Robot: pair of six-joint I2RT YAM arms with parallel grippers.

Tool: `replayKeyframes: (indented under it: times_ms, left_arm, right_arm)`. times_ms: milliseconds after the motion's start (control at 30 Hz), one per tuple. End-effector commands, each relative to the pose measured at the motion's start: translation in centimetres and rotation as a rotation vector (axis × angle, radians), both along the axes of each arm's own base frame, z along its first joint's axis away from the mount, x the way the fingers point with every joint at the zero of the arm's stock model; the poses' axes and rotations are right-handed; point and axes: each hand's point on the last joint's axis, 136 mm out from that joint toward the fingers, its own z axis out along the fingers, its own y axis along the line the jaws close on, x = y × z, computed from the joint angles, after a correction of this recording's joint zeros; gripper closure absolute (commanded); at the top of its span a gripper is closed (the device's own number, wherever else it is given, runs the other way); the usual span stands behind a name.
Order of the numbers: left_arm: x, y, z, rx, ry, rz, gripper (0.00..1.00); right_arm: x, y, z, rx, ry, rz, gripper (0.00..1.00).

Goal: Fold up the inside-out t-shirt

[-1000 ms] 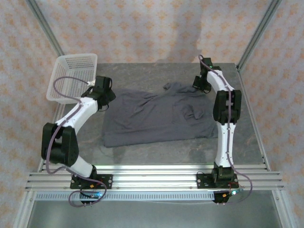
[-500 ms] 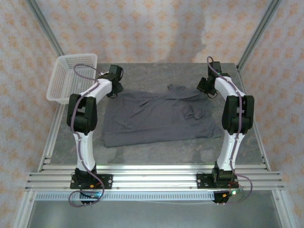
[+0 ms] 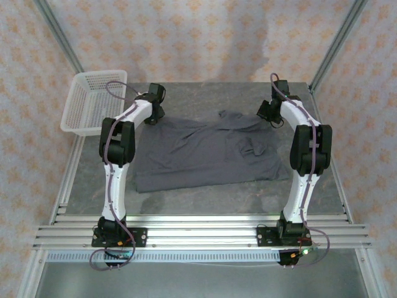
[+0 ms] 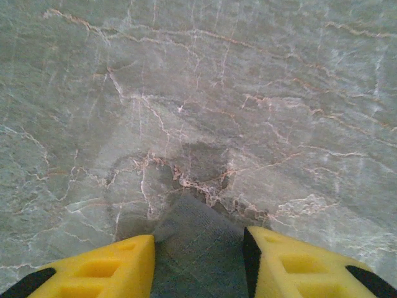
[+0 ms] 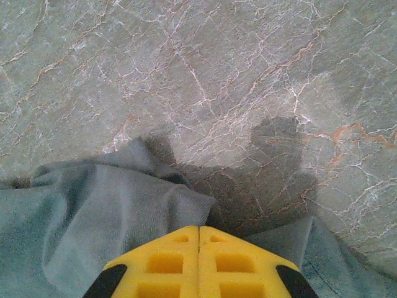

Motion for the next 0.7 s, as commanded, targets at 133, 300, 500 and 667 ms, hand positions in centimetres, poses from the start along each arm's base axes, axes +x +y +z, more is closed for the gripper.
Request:
replayKeyframes:
  times_ms: [133,300,500,667]
  left_arm:
    - [-0.6,2.0,-0.1,0.040,0.053,0.051,0.76]
    - [-1.0,2.8,0.6,0.028,0.045,0.085,1.00]
    - [-2.7,5.6,3.9,0.004,-0.003,0.156,1.00]
    - [-4.3,4.6,4.3,-0.098,-0.026,0.159,1.00]
  right_arm:
    - [0.7,-0.3,0.2,-0.001,-0.006,-0.021,1.00]
    - [0.9,-1.2,0.2,-0.004,-0.002,-0.073,1.00]
    - [0.5,-4.1,0.2,0.018,0.006,-0.171,1.00]
    - [0.5,-3.9,-0.8,0.070,0.035,-0.162,1.00]
